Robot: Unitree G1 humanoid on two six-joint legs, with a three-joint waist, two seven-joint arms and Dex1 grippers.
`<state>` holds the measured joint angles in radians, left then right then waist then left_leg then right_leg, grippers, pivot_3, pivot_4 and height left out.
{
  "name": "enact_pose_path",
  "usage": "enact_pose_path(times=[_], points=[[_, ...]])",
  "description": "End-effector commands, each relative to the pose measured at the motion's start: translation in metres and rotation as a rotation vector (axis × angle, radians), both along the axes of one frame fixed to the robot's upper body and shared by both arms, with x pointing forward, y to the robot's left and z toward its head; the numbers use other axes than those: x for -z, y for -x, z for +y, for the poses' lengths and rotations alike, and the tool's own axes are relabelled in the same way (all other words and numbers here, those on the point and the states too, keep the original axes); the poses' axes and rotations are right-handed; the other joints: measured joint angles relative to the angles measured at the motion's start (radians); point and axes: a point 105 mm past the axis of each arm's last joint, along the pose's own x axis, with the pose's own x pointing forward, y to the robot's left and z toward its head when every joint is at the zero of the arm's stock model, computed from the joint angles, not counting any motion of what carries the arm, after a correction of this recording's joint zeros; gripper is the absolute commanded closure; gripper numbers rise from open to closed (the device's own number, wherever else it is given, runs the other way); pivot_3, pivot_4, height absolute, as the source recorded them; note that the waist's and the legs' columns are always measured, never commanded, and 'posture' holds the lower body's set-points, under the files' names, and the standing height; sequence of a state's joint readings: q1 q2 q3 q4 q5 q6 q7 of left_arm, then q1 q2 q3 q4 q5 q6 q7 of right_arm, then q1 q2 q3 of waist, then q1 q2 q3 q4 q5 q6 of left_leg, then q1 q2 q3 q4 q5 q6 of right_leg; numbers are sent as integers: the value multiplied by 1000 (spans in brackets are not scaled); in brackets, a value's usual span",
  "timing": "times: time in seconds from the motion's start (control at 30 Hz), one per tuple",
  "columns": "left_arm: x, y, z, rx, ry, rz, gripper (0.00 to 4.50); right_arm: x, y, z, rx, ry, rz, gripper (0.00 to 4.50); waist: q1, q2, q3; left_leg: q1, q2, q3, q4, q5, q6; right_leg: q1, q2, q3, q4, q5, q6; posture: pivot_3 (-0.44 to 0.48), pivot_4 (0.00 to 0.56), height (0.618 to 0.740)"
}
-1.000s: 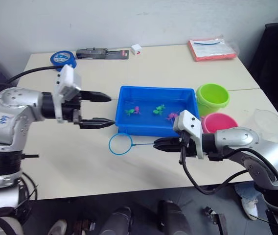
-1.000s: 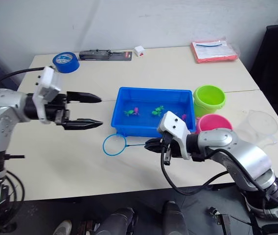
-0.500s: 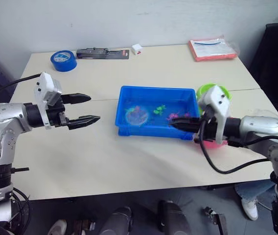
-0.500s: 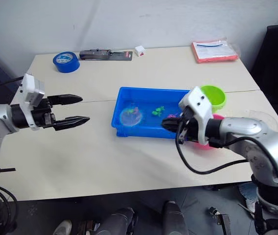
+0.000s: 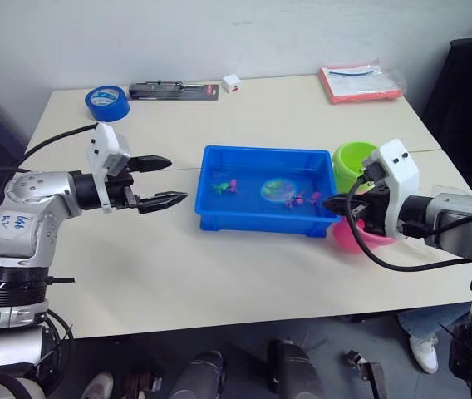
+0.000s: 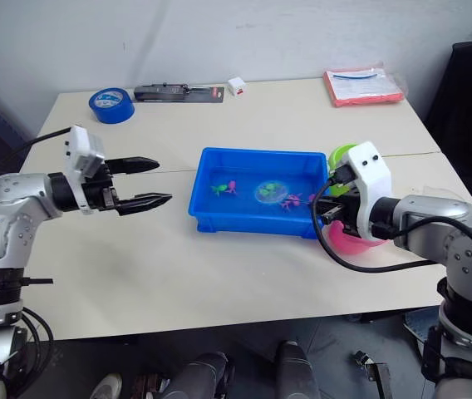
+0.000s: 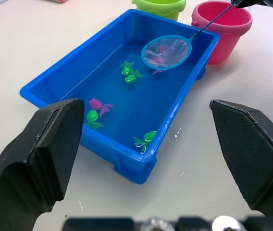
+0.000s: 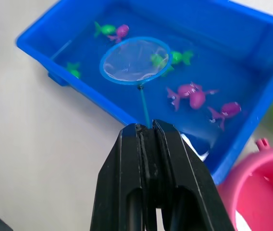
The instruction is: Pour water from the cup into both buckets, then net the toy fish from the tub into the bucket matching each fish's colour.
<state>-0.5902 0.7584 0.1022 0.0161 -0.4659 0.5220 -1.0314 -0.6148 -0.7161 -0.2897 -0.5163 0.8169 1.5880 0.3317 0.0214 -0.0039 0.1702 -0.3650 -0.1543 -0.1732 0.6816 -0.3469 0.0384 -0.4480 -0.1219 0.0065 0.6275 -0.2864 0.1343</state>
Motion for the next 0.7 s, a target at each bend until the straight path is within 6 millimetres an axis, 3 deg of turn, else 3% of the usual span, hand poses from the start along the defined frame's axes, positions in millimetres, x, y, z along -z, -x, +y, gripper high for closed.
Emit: enact_pose_path(times=[0.03,0.23,0.7], points=[[-9,0,-1,6,1,-47,0,-3,-6,-11,82,17,-12,3710,0,0,0,0,0,0,0,0,0,0,0,0,0,0,0,0,150,740],[-6,2,-3,0,8,-46,0,4,-19,-11,151,-28,13,3710,-2,0,0,0,1,1,0,0,0,0,1,0,0,1,0,0,150,740],[-4,9,-1,-21,6,-39,0,24,-25,-17,212,-64,90,3710,-5,0,0,0,2,3,0,0,0,-1,4,0,0,1,0,0,150,740]])
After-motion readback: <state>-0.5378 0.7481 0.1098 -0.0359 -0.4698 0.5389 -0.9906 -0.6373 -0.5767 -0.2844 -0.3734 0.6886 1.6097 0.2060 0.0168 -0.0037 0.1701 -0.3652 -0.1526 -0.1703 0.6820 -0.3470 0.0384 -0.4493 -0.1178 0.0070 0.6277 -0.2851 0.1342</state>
